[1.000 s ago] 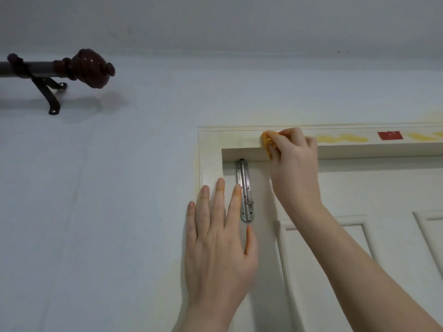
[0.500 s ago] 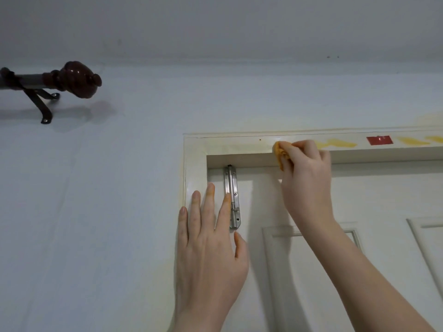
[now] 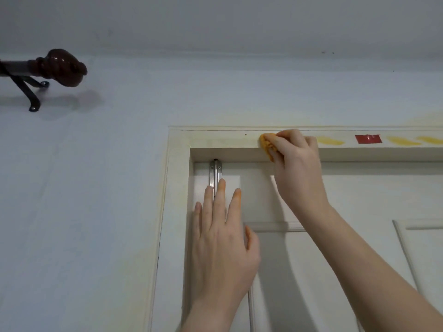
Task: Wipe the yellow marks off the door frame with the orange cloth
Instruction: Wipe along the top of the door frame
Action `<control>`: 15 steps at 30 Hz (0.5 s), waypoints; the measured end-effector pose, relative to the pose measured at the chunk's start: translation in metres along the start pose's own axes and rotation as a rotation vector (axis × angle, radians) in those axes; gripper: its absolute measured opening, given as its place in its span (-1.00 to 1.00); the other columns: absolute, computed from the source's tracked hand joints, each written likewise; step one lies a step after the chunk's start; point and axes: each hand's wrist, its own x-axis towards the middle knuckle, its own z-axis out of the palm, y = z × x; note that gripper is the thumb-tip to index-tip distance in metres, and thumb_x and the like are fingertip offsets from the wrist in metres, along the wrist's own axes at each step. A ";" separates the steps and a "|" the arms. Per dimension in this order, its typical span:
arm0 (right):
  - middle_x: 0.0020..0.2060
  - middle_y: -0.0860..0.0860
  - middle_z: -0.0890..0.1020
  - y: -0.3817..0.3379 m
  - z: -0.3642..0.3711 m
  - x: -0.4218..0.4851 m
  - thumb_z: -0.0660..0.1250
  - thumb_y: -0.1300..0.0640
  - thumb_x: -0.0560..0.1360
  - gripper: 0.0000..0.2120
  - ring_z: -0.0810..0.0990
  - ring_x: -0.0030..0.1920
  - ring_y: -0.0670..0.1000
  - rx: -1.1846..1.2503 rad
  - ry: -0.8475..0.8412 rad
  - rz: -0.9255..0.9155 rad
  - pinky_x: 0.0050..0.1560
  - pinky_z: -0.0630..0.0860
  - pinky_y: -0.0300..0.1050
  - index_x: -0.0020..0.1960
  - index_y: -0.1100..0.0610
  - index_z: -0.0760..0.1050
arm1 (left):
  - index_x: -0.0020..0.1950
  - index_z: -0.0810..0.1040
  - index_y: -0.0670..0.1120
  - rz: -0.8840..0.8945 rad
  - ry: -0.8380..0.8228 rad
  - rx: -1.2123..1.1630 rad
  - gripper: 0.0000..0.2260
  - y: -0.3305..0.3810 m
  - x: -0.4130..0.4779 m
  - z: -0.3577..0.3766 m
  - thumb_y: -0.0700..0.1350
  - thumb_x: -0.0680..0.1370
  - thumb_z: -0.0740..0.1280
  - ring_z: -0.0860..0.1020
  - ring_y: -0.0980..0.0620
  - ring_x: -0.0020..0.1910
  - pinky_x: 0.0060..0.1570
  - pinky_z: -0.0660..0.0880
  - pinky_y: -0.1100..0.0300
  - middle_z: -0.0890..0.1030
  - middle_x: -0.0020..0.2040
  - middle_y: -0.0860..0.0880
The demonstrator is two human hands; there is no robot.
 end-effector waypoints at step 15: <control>0.09 0.02 0.60 0.031 -0.017 -0.013 0.30 0.31 0.66 -0.75 0.40 0.02 0.16 -0.066 0.074 0.174 0.05 0.35 -0.12 0.21 0.09 0.68 | 0.71 0.32 0.06 0.046 -0.127 -0.103 -0.39 0.008 -0.007 0.053 0.12 0.63 0.16 0.08 -0.04 0.78 0.73 -0.20 -0.03 0.18 0.77 0.00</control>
